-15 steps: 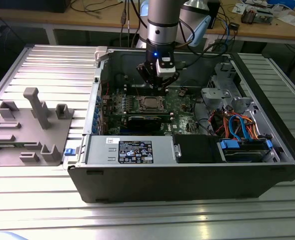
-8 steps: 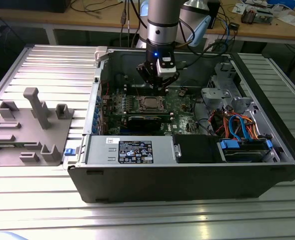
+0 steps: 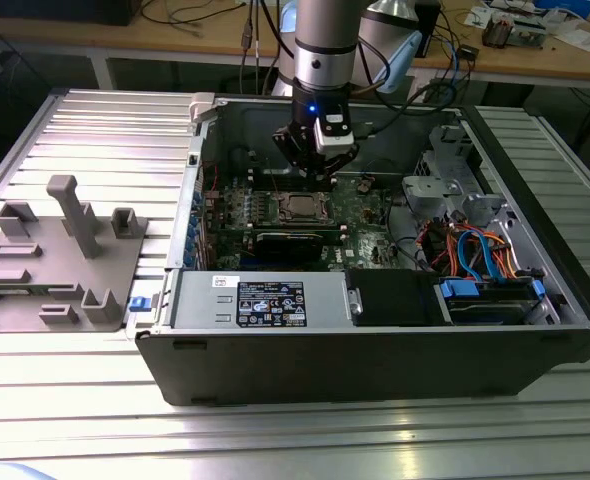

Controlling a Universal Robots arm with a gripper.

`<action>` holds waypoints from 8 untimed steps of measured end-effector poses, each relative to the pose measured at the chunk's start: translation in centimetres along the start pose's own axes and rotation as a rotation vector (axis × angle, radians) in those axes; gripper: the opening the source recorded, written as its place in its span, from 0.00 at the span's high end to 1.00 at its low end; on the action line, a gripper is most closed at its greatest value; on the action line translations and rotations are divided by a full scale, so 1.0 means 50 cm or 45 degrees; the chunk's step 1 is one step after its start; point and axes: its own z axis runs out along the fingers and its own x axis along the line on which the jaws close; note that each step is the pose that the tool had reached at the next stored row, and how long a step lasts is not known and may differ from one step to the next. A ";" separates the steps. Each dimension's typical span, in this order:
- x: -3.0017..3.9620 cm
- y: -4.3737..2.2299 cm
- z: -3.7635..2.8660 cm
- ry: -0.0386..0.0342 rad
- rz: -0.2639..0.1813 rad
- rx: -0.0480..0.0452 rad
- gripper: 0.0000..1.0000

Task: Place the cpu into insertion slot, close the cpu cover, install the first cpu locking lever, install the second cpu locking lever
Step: 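Install the first cpu locking lever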

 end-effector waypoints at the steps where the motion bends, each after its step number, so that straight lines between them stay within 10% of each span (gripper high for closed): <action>1: 0.000 0.000 0.000 -0.0002 -0.004 0.000 0.89; 8: 0.000 0.000 0.000 -0.0012 -0.026 -0.001 0.89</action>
